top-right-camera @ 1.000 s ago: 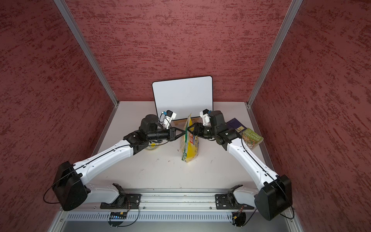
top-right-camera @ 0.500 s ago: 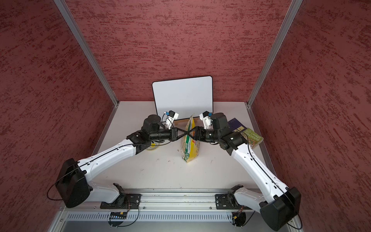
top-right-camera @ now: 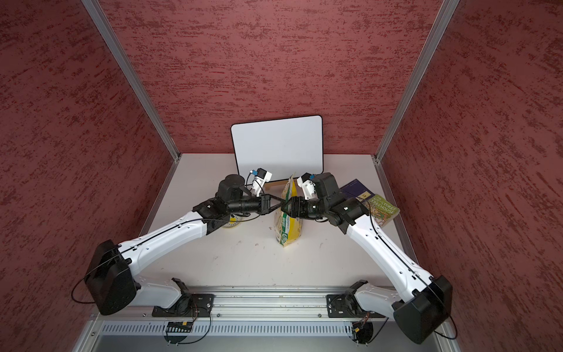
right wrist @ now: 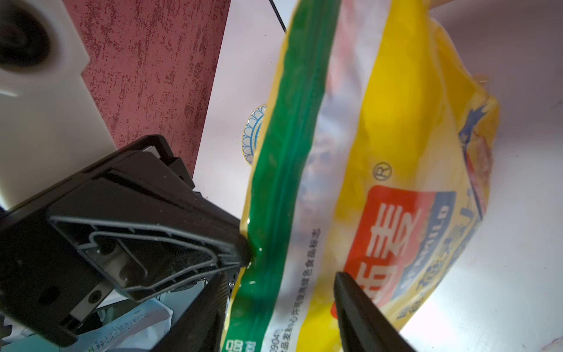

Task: Pour the oats into the breakfast bowl
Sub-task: Open the oats bag at the center of the board.

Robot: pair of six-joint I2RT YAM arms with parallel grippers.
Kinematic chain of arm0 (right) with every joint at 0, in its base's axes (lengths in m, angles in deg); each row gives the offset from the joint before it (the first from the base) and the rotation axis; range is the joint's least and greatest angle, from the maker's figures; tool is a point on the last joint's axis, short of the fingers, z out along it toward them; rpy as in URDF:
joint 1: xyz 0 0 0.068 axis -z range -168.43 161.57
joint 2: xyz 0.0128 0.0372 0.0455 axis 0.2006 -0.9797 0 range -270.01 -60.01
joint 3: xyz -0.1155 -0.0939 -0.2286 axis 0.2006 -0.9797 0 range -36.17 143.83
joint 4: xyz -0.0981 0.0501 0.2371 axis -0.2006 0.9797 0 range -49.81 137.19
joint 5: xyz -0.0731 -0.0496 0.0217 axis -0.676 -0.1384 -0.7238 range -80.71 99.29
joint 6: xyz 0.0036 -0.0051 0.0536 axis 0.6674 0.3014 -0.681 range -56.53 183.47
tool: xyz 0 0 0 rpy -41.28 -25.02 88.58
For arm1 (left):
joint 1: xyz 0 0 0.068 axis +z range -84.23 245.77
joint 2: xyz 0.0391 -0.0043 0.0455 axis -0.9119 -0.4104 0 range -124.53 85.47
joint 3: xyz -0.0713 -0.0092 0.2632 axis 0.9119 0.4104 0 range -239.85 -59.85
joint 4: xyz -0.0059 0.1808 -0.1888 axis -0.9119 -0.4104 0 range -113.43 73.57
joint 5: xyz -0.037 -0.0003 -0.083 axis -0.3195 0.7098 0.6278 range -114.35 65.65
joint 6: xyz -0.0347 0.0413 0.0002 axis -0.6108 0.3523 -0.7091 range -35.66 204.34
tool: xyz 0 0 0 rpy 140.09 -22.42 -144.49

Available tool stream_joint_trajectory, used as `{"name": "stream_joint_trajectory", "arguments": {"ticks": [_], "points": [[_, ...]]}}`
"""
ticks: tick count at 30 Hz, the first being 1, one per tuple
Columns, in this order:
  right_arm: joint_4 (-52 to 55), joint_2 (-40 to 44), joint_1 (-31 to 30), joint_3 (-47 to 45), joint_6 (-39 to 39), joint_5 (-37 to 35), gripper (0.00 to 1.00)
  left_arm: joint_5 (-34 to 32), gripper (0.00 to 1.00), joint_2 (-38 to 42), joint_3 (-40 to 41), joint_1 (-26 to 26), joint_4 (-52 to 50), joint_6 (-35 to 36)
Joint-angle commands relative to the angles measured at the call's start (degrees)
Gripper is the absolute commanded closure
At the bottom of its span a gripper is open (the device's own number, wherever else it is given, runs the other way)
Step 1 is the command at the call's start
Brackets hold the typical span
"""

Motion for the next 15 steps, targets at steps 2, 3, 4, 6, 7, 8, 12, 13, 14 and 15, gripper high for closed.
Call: {"name": "stream_joint_trajectory", "arguments": {"ticks": [2,3,4,6,7,8,12,13,14,15], "points": [[1.8,-0.31,-0.85,2.78,1.57,-3.19,0.41,0.18,0.95,-0.99,-0.33,-0.49,0.67,0.21],[2.24,-0.15,-0.85,2.9,1.68,-3.7,0.42,0.16,0.95,-0.96,-0.28,-0.46,0.63,0.28],[2.5,0.04,-0.87,3.0,1.77,-4.03,0.42,0.04,0.95,-0.98,-0.25,-0.49,0.55,0.31],[2.67,0.39,-0.89,3.11,1.73,-4.49,0.46,0.1,0.95,-1.01,-0.32,-0.46,0.54,0.41],[2.74,0.49,-0.89,3.18,1.71,-4.56,0.47,0.11,0.95,-1.02,-0.33,-0.46,0.54,0.41],[2.91,0.55,-0.94,3.28,1.69,-4.63,0.48,0.1,0.95,-1.09,-0.4,-0.49,0.54,0.41],[3.53,0.76,-0.96,3.53,1.93,-5.19,0.52,0.07,0.95,-1.18,-0.49,-0.49,0.5,0.53],[3.74,0.84,-0.92,3.69,2.05,-5.33,0.53,0.09,0.95,-1.19,-0.5,-0.48,0.48,0.62],[3.91,0.9,-0.96,3.77,2.16,-5.51,0.54,0.02,0.95,-1.24,-0.55,-0.49,0.45,0.6],[4.06,0.94,-0.96,3.8,2.26,-5.63,0.57,-0.05,0.95,-1.25,-0.56,-0.47,0.41,0.64]]}}
